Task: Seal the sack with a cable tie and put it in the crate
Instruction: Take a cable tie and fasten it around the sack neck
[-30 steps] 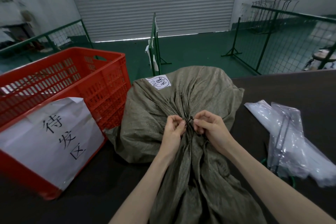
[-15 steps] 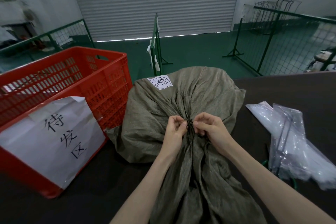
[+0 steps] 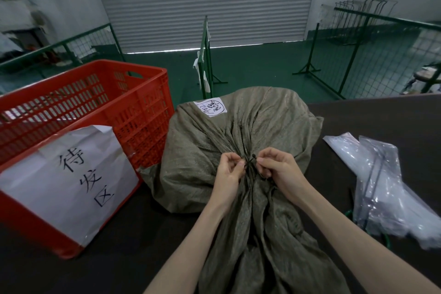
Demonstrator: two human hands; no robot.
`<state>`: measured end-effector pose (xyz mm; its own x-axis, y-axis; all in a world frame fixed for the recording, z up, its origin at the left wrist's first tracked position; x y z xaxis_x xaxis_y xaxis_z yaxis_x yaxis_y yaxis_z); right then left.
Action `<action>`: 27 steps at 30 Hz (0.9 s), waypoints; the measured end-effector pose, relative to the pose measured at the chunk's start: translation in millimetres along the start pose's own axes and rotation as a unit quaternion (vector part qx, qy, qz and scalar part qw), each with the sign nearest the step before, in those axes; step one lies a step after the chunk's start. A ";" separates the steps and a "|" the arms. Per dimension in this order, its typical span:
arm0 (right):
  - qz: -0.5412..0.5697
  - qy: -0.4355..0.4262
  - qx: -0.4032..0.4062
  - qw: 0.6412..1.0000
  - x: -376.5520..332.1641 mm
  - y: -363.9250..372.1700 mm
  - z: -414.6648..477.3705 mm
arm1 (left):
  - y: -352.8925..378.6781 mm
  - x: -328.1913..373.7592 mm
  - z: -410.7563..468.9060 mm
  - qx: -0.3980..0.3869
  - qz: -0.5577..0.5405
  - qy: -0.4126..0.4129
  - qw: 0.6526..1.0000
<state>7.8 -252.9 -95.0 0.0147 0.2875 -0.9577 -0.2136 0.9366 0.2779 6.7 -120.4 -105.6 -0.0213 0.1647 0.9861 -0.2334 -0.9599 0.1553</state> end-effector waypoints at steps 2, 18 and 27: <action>0.001 -0.001 -0.002 1.000 0.8 -0.7 -0.1 | 0.1 -0.4 -0.1 0.002 -0.003 0.002 1.000; -0.052 0.017 -0.017 0.998 0.9 4.4 -0.9 | 2.0 0.3 1.2 0.006 -0.012 0.011 1.000; -0.117 0.037 -0.035 0.992 0.2 9.5 -2.1 | 3.4 3.7 -0.8 0.012 -0.011 0.029 0.999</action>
<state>3.8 -244.3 -92.8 0.0002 0.0464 -0.9989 -0.2803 0.9589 0.0444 5.1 -122.9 -101.5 -0.0720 0.1983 0.9775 -0.2107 -0.9609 0.1795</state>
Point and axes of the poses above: each hand's wrist, its own z-axis towards the middle knuckle, its own y-axis out of the palm, x = y × z, the point moved 5 cm from there along z, towards the middle knuckle, and after that the axes turned 9 degrees about -x, right-handed, at the moved point
